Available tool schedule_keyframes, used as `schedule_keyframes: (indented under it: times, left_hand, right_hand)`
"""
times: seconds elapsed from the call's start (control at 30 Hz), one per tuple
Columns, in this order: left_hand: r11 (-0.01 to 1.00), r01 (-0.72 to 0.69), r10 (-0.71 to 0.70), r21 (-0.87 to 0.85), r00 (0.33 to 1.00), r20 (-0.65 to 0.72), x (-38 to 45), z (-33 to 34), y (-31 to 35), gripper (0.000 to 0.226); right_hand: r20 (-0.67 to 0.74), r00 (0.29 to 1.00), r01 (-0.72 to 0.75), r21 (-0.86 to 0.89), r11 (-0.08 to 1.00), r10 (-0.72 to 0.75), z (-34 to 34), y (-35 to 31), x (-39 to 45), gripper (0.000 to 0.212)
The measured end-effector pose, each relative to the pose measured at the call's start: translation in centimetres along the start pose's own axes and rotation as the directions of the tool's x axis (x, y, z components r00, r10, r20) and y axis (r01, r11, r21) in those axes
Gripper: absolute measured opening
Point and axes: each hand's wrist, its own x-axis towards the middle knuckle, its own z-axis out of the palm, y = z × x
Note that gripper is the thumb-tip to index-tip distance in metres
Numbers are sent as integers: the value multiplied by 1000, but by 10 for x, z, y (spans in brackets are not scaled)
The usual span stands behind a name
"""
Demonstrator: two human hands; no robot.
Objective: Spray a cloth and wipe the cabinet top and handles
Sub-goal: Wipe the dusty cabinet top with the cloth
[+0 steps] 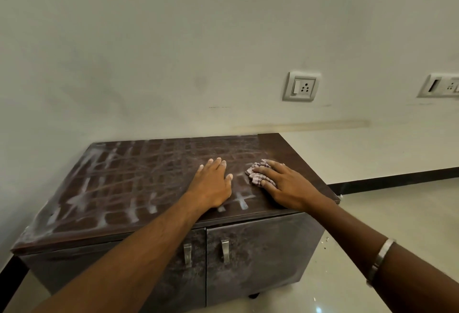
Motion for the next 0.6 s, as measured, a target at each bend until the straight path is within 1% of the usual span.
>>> schedule_keyframes:
  times: [0.1,0.17,0.27,0.33,0.37,0.4,0.43,0.47,0.53,0.6]
  left_hand:
    - [1000,5,-5,-4,1000,-8,3,-3,-3,57]
    - [1000,6,-7,-10,1000,-18,3,-4,-6,57]
    - [1000,11,-11,-17,1000,-23,2,-4,-11,57]
    - [1000,13,-13,-17,1000,-20,1,-4,-12,57]
    - [1000,14,-14,-16,1000,-18,1,-4,-12,57]
    - [1000,15,-15,-14,1000,-18,2,-3,-13,57]
    - [1000,15,-15,-13,1000,-19,3,-3,-12,57]
    - [1000,14,-14,-15,1000,-20,3,-3,-12,57]
    - [1000,14,-14,-24,1000,-23,4,-3,-10,57]
    - [999,11,-12,-32,1000,-23,3,-4,-8,57]
  right_hand:
    - [25,999,-46,-8,999,46,-6,8,4,48]
    - [54,997,-49,-8,999,50,-9,10,13,47]
    - [144,989,42,3,999,-42,-17,13,22,47]
    - [165,979,136,-101,986,-118,-26,17,22,49]
    - [142,979,168,-172,971,-144,-30,20,22,52]
    - [98,984,168,-219,961,-150,-34,20,20,56]
    - [47,992,123,-233,965,-115,-34,18,17,59]
    - [-13,998,59,-224,973,-64,-32,14,13,60]
    - [-115,993,-33,-185,982,12,-20,3,7,55]
    - [-164,986,-42,-121,992,22,-8,-2,5,47]
